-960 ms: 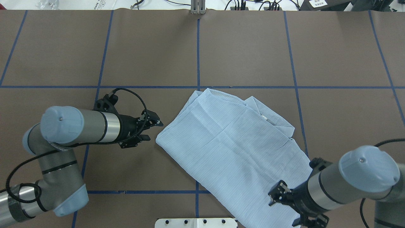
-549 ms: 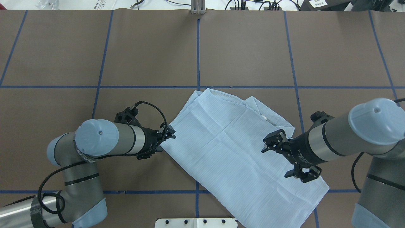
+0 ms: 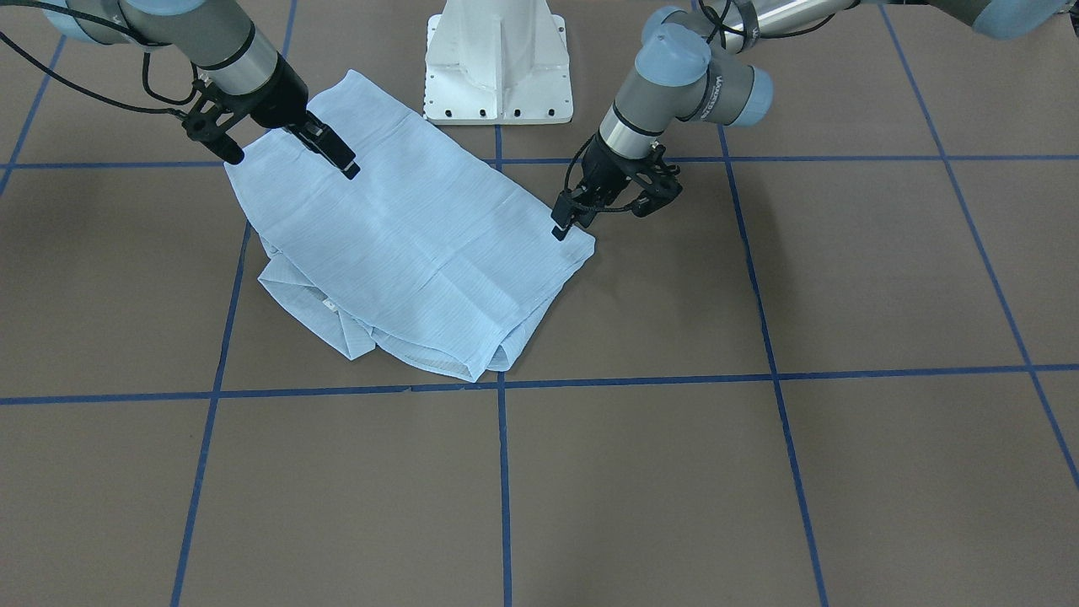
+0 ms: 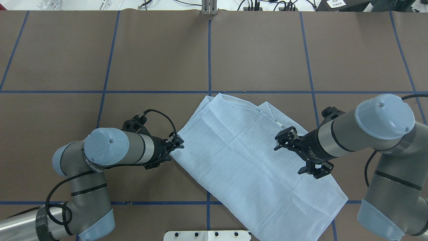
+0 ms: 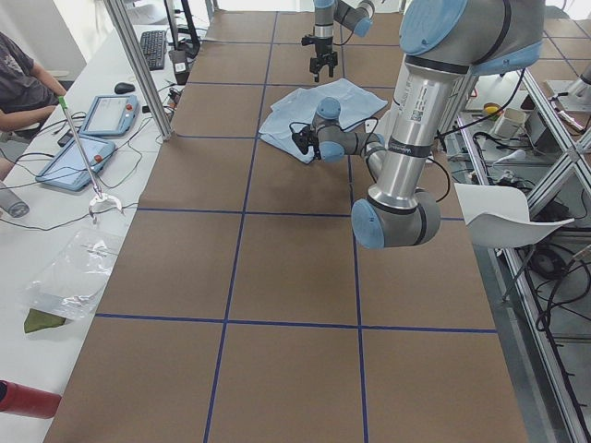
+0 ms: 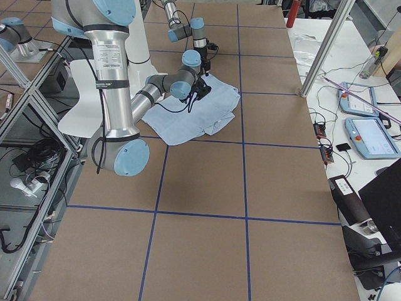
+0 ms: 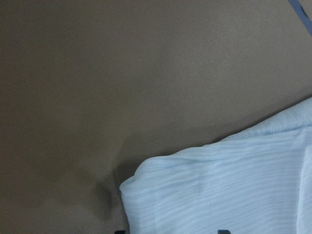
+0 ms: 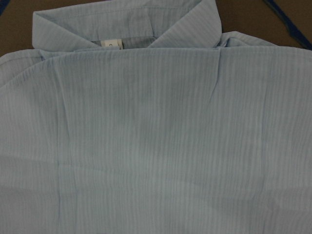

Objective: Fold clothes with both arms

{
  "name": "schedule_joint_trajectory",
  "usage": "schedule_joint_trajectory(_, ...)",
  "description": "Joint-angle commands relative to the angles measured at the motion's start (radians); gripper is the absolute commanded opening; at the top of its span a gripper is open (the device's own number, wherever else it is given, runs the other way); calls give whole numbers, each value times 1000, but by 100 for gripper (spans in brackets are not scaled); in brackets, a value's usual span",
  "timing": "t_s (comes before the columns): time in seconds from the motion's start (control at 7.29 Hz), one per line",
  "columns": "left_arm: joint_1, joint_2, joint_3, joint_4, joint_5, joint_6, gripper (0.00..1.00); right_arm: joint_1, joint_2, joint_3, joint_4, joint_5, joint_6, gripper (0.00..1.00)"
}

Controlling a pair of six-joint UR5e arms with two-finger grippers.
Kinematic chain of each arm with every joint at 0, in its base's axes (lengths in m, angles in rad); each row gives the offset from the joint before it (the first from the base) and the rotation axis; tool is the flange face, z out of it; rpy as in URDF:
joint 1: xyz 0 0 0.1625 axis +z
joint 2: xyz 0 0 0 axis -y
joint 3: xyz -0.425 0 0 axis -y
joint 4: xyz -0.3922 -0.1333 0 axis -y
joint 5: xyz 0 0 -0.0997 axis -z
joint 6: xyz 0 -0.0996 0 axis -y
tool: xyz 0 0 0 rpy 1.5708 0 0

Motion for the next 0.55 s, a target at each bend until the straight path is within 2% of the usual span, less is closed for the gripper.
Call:
schedule_joint_trajectory(0.0, -2, 3, 7, 0, 2, 0, 55, 3, 17, -19, 1, -5, -2, 100)
schedule_joint_trajectory(0.27, -8, 4, 8, 2, 14, 0, 0, 7, 17, -23, 1, -5, -2, 100)
schedule_joint_trajectory(0.41, -18, 6, 10, 2, 16, 8, 0, 9, 17, -25, 1, -7, -2, 100)
